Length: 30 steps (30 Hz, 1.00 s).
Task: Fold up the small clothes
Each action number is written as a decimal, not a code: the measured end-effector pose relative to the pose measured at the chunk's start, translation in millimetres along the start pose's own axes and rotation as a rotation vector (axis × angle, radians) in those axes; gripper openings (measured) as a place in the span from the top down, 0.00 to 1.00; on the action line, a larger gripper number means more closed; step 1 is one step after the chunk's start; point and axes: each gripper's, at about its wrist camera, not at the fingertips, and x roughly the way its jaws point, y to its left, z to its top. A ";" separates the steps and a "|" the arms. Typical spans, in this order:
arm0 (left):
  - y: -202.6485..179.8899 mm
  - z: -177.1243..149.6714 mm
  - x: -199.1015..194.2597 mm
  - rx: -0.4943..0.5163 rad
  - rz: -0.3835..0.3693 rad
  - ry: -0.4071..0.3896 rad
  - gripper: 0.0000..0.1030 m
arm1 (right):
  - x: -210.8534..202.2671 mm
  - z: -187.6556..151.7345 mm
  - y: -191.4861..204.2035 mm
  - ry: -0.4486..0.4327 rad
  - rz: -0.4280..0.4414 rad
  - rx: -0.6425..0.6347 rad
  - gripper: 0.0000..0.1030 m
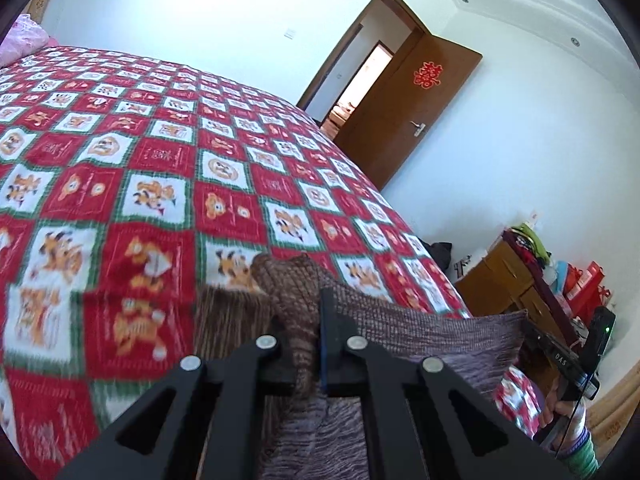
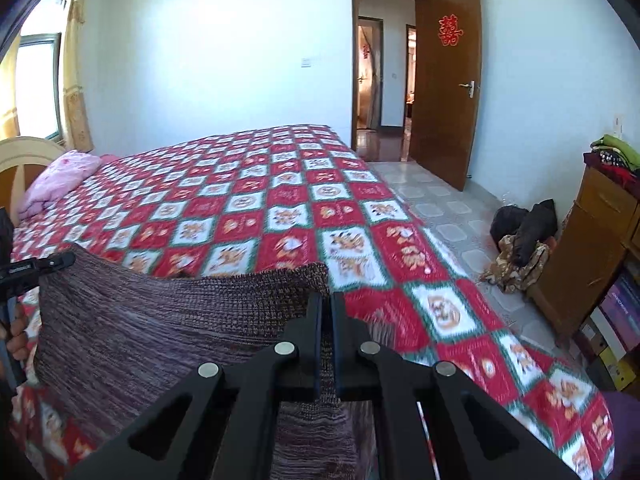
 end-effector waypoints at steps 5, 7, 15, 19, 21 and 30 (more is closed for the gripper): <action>18.2 0.0 44.9 -0.019 0.060 0.029 0.95 | 52.8 1.8 -2.1 0.004 -0.076 0.000 0.97; 28.0 -5.0 61.9 -0.039 0.086 0.063 0.95 | 75.6 -6.1 -4.4 0.032 -0.095 0.012 0.97; 43.6 -9.1 72.7 -0.099 0.162 0.119 0.94 | 121.1 -28.9 -9.4 0.107 -0.157 -0.020 0.96; 43.7 -6.0 74.7 -0.109 0.193 0.148 0.91 | 141.2 -32.0 -17.4 0.210 -0.134 0.005 0.96; 41.4 -1.0 69.6 -0.104 0.217 0.172 0.90 | 144.3 -31.1 -20.6 0.234 -0.108 0.017 0.96; -7.4 -29.3 -15.7 0.067 0.294 0.111 0.49 | 10.7 -25.0 -47.2 0.060 -0.090 0.224 0.95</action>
